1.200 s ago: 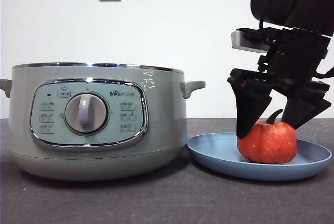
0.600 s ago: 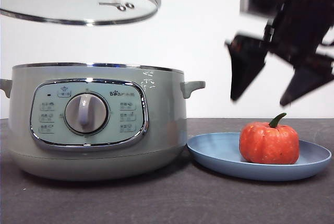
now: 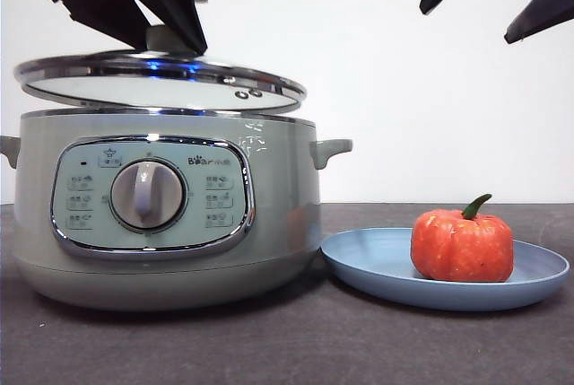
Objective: Take the pumpkin out from the steamer,put the pumpkin in the blue plate,close the lid
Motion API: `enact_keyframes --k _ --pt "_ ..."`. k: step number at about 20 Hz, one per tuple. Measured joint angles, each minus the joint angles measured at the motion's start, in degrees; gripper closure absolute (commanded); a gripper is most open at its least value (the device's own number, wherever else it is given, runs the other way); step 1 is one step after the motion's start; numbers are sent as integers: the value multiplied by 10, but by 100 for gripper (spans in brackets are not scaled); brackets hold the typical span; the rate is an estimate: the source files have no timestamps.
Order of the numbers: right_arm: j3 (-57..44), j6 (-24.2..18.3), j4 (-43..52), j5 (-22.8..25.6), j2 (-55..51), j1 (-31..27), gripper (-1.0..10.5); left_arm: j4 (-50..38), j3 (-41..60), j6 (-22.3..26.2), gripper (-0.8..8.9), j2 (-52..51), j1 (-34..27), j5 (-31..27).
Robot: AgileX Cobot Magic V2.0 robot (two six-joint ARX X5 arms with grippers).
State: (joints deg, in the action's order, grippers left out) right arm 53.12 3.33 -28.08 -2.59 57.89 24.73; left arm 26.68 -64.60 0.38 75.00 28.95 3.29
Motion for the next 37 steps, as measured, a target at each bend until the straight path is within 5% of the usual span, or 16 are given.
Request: enact_keyframes --k 22,30,37 --pt "0 6 -7 0 -2 0 349 20 0 11 805 30 0 12" --pt "0 6 -10 0 -2 0 349 19 0 11 350 30 0 12" --pt "0 6 -10 0 -2 0 349 7 -2 2 346 30 0 10"
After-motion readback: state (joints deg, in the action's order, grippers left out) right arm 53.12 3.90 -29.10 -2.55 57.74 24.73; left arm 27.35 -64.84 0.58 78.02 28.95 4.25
